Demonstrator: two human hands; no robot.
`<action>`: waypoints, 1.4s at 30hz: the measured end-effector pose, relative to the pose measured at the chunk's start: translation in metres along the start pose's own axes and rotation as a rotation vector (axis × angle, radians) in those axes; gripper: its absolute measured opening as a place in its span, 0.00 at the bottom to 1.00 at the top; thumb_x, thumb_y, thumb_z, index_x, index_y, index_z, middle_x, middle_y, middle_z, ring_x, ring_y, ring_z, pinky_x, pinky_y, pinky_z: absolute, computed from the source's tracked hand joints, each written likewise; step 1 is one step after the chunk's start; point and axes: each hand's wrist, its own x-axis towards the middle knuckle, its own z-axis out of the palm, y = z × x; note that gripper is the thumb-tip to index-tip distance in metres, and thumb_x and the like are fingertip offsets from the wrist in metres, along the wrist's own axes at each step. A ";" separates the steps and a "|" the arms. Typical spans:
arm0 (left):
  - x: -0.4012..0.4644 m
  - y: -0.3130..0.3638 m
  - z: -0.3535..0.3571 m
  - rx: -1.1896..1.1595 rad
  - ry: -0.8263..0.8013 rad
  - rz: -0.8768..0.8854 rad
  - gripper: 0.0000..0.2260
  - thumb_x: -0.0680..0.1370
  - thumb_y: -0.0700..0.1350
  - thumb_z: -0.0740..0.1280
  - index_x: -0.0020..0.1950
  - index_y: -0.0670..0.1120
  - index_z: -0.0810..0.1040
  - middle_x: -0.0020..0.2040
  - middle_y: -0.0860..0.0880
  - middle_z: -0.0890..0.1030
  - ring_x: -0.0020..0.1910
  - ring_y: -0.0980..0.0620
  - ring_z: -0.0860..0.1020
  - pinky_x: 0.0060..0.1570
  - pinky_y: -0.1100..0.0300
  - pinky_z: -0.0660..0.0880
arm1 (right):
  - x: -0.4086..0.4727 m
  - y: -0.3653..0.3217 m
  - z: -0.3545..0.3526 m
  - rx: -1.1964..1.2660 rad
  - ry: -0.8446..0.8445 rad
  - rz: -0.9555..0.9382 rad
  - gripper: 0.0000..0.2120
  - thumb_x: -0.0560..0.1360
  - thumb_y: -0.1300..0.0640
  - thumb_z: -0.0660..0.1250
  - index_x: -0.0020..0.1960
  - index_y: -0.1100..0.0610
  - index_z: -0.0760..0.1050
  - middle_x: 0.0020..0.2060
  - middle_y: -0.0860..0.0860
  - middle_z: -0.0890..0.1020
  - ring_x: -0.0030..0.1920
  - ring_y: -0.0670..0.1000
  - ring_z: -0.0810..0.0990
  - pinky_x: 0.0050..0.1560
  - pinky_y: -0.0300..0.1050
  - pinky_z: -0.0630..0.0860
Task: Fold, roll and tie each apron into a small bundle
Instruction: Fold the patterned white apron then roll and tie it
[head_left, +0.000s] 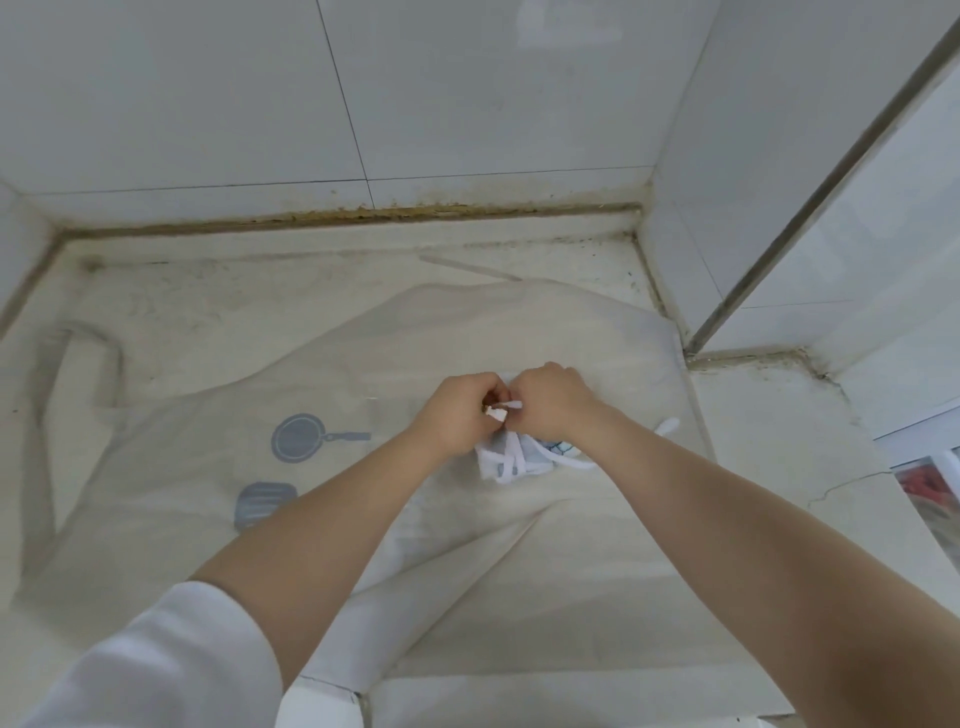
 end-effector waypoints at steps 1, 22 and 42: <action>0.000 0.002 0.000 0.033 0.045 0.024 0.04 0.72 0.37 0.68 0.45 0.39 0.79 0.43 0.43 0.82 0.41 0.47 0.77 0.39 0.62 0.67 | 0.000 -0.001 0.003 0.047 -0.001 0.043 0.13 0.76 0.49 0.61 0.37 0.55 0.69 0.39 0.51 0.78 0.50 0.56 0.76 0.46 0.44 0.63; -0.008 0.005 -0.010 -0.047 0.169 0.336 0.13 0.74 0.39 0.60 0.52 0.37 0.81 0.47 0.41 0.81 0.46 0.52 0.77 0.47 0.75 0.67 | -0.005 -0.003 -0.014 1.378 0.305 0.217 0.07 0.77 0.64 0.62 0.43 0.63 0.77 0.39 0.53 0.79 0.40 0.49 0.76 0.46 0.43 0.73; -0.014 -0.030 -0.035 0.087 0.031 -0.214 0.18 0.82 0.48 0.54 0.35 0.43 0.70 0.34 0.48 0.71 0.39 0.47 0.72 0.43 0.57 0.64 | -0.004 0.007 -0.013 0.767 0.212 0.099 0.12 0.80 0.60 0.54 0.40 0.55 0.72 0.30 0.49 0.70 0.31 0.49 0.68 0.30 0.40 0.65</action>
